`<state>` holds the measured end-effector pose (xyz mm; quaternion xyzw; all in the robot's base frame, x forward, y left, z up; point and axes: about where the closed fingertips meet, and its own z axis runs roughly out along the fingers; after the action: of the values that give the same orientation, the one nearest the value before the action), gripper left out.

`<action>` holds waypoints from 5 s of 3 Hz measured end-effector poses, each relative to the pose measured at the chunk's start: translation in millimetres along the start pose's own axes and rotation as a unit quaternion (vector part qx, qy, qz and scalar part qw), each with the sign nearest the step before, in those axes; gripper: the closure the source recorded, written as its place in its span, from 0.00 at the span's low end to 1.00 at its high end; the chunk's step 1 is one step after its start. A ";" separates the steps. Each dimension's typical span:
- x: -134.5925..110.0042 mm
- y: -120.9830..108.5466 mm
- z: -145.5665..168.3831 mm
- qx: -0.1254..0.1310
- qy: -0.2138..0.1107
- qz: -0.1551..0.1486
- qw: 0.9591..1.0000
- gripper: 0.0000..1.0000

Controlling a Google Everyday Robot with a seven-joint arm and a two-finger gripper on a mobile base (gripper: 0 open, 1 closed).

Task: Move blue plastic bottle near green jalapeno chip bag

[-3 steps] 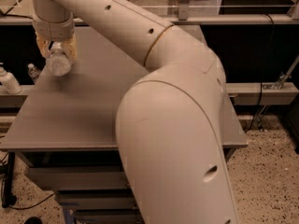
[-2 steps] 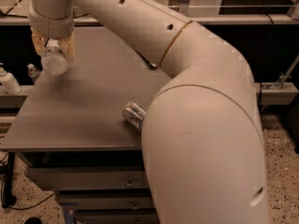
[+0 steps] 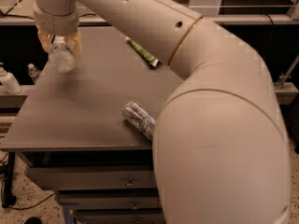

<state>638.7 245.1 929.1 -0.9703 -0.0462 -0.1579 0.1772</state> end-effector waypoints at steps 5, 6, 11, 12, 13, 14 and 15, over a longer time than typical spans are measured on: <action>34.3 167.8 -150.4 0.041 0.186 0.047 0.981 1.00; 33.7 167.1 -149.8 0.041 0.185 0.046 0.981 1.00; 41.7 348.3 -143.6 0.053 0.202 0.191 0.959 1.00; 37.3 373.5 -120.5 0.019 0.170 0.198 0.965 1.00; 35.4 390.3 -102.3 -0.004 0.146 0.201 0.969 1.00; 36.5 396.9 -88.3 -0.013 0.128 0.199 0.971 1.00; 40.7 396.9 -75.0 -0.011 0.104 0.194 0.975 1.00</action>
Offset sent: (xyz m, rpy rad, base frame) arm 0.0031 -0.1406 0.0779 -0.0852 -0.2545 -0.1766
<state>713.3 -150.6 878.1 -0.9409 0.1634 -0.2214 0.1974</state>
